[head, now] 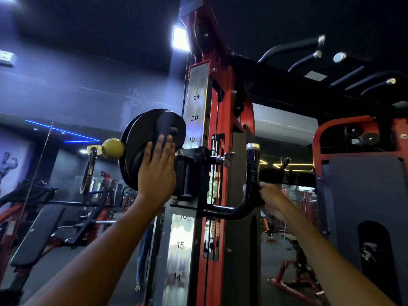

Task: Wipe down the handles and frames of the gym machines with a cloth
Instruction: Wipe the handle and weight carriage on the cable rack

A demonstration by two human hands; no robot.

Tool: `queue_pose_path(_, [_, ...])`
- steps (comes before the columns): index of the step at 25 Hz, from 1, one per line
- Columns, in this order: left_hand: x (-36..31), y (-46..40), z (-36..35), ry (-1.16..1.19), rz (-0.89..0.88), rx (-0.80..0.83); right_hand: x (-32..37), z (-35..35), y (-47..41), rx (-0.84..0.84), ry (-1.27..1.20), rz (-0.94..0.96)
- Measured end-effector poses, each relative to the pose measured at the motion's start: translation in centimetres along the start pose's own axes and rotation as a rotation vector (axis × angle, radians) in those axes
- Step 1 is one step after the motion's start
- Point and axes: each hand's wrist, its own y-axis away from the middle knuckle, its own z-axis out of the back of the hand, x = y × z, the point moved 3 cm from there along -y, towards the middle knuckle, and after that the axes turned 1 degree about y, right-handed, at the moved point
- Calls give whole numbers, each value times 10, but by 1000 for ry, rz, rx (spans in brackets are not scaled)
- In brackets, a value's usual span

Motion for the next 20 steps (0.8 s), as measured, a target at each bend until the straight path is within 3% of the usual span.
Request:
queue_pose_path(2, [0, 0, -3, -23, 1, 8, 14, 13, -4, -244, -17, 92])
queue_pose_path(4, [0, 0, -5, -13, 1, -12, 54, 23, -10, -561, 163, 348])
queue_pose_path(5, [1, 0, -6, 4, 3, -28, 75, 21, -14, -564, 316, 509])
queue_pose_path(7, [2, -1, -7, 33, -2, -60, 104, 8, -25, -316, 618, 692])
queue_pose_path(9, [4, 0, -7, 43, -12, -63, 115, 9, -36, -174, 715, 590])
queue_pose_path(11, [5, 0, -7, 46, -19, -63, 111, 19, -45, -152, 561, 344])
queue_pose_path(13, [6, 0, -7, 35, -15, -67, 87, 20, -40, -63, 246, 161])
queue_pose_path(16, [4, 1, -8, -5, 11, -69, 35, 3, -14, -31, -211, 145])
queue_pose_path(20, [2, 0, -4, -62, 16, -34, -16, -13, 25, -12, -553, 120])
